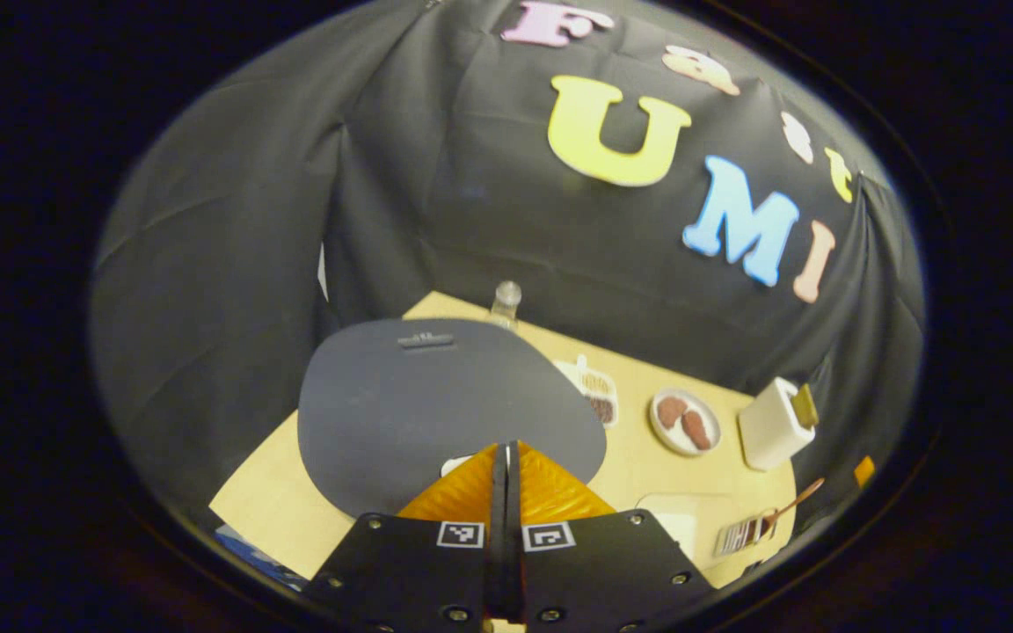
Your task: Close the left gripper, press the button to open the rice cooker; take a wooden spoon from the chopstick holder with the right hand, scoop a spoonful of rice and pour it into the rice cooker, then put the wooden spoon back into the chopstick holder.
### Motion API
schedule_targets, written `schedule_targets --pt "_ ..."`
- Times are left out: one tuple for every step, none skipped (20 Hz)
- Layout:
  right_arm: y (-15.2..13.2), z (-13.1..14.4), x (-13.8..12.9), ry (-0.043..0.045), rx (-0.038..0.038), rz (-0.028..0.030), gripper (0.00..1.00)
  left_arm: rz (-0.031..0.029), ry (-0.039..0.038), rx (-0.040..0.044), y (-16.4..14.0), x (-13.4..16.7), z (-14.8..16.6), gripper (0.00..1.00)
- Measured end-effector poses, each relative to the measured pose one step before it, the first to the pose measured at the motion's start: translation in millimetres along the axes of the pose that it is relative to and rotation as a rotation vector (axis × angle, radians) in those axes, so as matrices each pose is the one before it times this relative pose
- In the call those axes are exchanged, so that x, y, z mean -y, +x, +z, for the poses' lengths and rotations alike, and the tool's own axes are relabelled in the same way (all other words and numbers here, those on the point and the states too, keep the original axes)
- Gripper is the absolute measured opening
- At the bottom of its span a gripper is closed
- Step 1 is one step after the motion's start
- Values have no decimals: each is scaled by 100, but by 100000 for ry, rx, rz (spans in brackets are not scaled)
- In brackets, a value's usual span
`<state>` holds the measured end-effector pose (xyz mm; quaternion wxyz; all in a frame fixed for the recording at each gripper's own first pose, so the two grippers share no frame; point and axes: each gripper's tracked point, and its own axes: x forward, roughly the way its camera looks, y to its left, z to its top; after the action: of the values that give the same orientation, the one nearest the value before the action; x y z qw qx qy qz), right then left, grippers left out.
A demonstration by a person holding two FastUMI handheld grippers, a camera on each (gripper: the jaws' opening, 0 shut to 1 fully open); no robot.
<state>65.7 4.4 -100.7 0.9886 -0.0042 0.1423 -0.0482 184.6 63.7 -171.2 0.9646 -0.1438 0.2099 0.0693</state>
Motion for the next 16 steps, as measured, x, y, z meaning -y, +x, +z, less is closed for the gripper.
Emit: schedule_targets --pt "58 9 125 -151 32 33 98 679 -781 5935 -952 156 2130 2" --pt "-92 -201 109 -81 -103 170 98 1031 1326 6134 -1297 90 1995 0" --pt "82 -68 160 93 -263 98 98 1253 2443 4991 -657 -42 1740 0" --pt "94 -118 191 475 -294 77 98 668 2343 5256 -794 -38 1509 0" --pt "123 3 134 610 -187 -41 98 -275 1412 3473 -882 239 1117 1" --pt "-27 -104 204 694 -228 -50 98 -908 566 2643 -694 572 628 4" --pt "65 34 248 508 -121 -127 98 -964 650 2435 -872 645 425 0" --pt "99 -97 288 211 55 -508 98 -346 984 2174 -427 258 -33 0" --pt "48 62 411 62 69 -667 98 -386 777 1614 -586 183 -78 1" --pt "119 -177 495 -29 -152 -757 98 -720 256 1318 -695 545 -188 1" --pt "104 -111 598 173 -352 -1068 98 -733 367 600 -479 583 -204 1" --pt "68 -314 636 625 -754 -862 98 -649 566 -255 -374 533 -307 0" --pt "241 -232 567 959 -986 -799 98 -1116 679 -818 15 539 -432 4" --pt "192 -312 557 667 -1008 -805 98 -383 666 -666 -389 498 -339 4" --pt "194 -210 494 -82 -521 -800 98 -225 301 566 18 336 82 0" --pt "117 -367 515 -409 -812 -855 98 -945 -105 997 -35 723 129 3"
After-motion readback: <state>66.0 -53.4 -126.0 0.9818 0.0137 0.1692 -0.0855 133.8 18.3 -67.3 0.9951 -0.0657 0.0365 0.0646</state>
